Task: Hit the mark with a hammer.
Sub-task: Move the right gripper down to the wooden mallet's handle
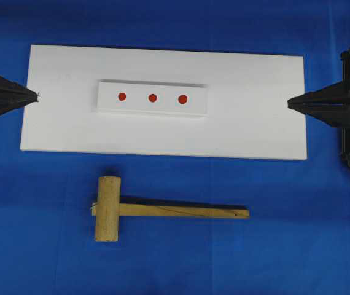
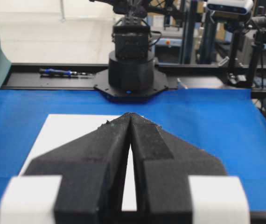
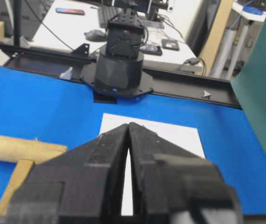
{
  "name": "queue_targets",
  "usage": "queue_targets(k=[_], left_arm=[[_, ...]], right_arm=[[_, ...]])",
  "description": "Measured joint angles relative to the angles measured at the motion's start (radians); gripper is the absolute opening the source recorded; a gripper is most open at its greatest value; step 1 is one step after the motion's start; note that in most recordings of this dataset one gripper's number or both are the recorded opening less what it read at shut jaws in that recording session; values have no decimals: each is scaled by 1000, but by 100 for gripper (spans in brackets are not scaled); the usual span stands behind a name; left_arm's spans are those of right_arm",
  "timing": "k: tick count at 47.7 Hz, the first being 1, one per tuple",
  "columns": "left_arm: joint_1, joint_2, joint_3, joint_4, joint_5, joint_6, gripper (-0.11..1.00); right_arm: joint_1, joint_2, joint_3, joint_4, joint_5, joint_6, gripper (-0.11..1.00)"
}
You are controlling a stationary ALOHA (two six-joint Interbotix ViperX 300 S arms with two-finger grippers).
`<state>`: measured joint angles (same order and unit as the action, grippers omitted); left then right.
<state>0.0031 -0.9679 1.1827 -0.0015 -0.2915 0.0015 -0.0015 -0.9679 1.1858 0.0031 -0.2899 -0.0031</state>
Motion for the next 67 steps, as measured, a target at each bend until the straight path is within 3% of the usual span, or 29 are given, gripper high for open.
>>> queue_targets(k=[6,25,32,45,52,67], left_arm=[[-3,0,2,0,0,-2,0],[-5,2,2,-2,3,-2,0],[-5,3,0,-3,6,-2,0],[-5,6,12,-5,6,-5,0],[-5,6,21,-5,5,-5,0],[-5,6,35,-6,6,-5,0]], right_arm=[[17,20,-8,-2,9,12,-6],[186,236,-137,0,28,103,-2],[207,354,-190,5,28,127,16],[221,632,-316,49,63,173,91],[238,784,-393,83,72,175,90],[267,1065,-500,213,-14,178,90]])
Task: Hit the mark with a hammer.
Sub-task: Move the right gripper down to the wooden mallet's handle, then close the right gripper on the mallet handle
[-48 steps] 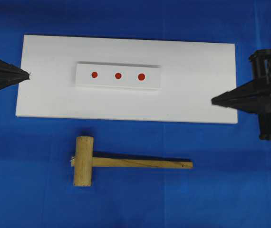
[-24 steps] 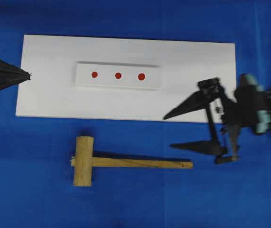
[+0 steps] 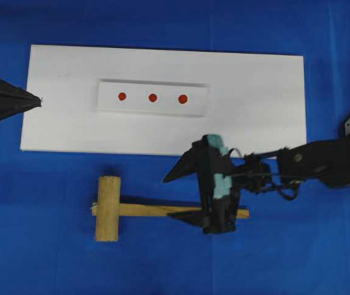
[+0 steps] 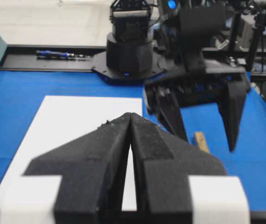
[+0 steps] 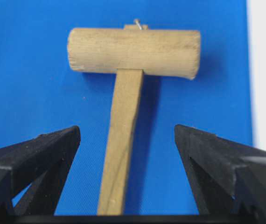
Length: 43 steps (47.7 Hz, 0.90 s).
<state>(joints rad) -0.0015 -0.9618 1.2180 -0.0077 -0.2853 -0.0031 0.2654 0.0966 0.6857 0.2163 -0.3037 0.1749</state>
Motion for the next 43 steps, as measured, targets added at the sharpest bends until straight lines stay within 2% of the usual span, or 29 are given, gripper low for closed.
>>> queue_targets(k=[9,16,28,32,34,36,43], left_arm=[[0,0,6,2,0,0,0],[0,2,9,0,0,-2,0],[0,2,9,0,0,-2,0],[0,2,9,0,0,-2,0],[0,2,9,0,0,-2,0],[0,2,11,0,0,-5,0],[0,2,11,2,0,-9,0]], right_arm=[[40,144,-40,61,-104,0,90],[55,235,-81,107,-130,0,90],[58,301,-109,150,-143,-3,90],[61,302,-109,160,-144,-9,87],[61,302,-109,161,-144,-15,82],[63,302,-110,163,-144,-20,72],[60,302,-109,163,-143,-43,28]])
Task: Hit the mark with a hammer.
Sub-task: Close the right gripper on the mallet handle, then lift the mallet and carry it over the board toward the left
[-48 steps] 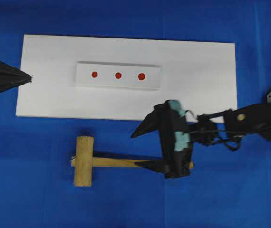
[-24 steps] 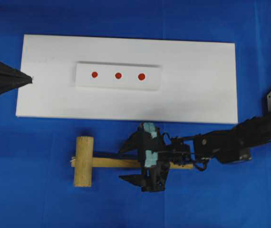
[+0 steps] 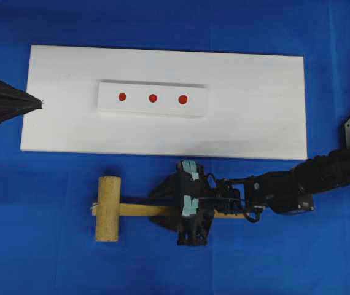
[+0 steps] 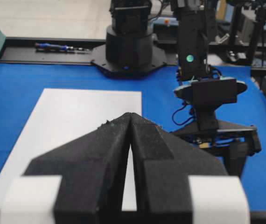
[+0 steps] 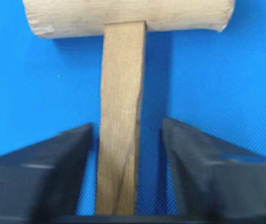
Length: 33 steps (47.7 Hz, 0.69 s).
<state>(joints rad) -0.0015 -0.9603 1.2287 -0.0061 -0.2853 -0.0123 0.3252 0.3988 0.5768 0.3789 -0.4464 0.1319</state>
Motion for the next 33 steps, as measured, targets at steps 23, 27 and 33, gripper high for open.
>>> queue_targets(k=[23,27,33], left_arm=[[0,0,0,-2,2,-2,0],[0,0,0,0,2,-2,0],[0,-2,0,-2,2,-2,0]], right_arm=[[-3,-92,11,3,15,-21,10],[-8,-152,15,2,41,-48,10],[-21,-250,20,3,100,-97,10]])
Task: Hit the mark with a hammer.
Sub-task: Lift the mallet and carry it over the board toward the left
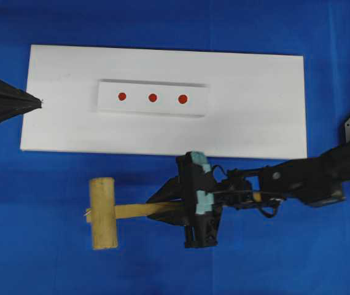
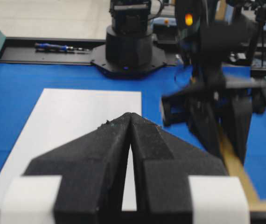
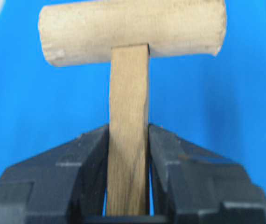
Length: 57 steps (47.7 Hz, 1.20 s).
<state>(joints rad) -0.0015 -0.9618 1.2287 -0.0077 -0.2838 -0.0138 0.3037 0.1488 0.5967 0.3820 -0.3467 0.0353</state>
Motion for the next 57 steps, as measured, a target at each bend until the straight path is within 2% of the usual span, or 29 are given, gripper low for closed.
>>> queue_targets(k=[9,15,26,37,44,57], left_arm=[[0,-3,0,0,0,-12,0],[0,-3,0,0,0,-26,0],[0,-5,0,2,0,-31,0],[0,-5,0,2,0,-29,0],[0,-5,0,0,6,-31,0],[0,-11,0,0,26,-32,0]], right_arm=[[-21,-146,0,-2,91,-64,10],[-28,-201,0,0,103,-92,10],[-63,-207,2,0,109,-98,10],[-199,-207,3,-2,127,-149,10],[-281,-207,5,-2,138,-209,10],[-299,-207,3,-5,138,-282,10]])
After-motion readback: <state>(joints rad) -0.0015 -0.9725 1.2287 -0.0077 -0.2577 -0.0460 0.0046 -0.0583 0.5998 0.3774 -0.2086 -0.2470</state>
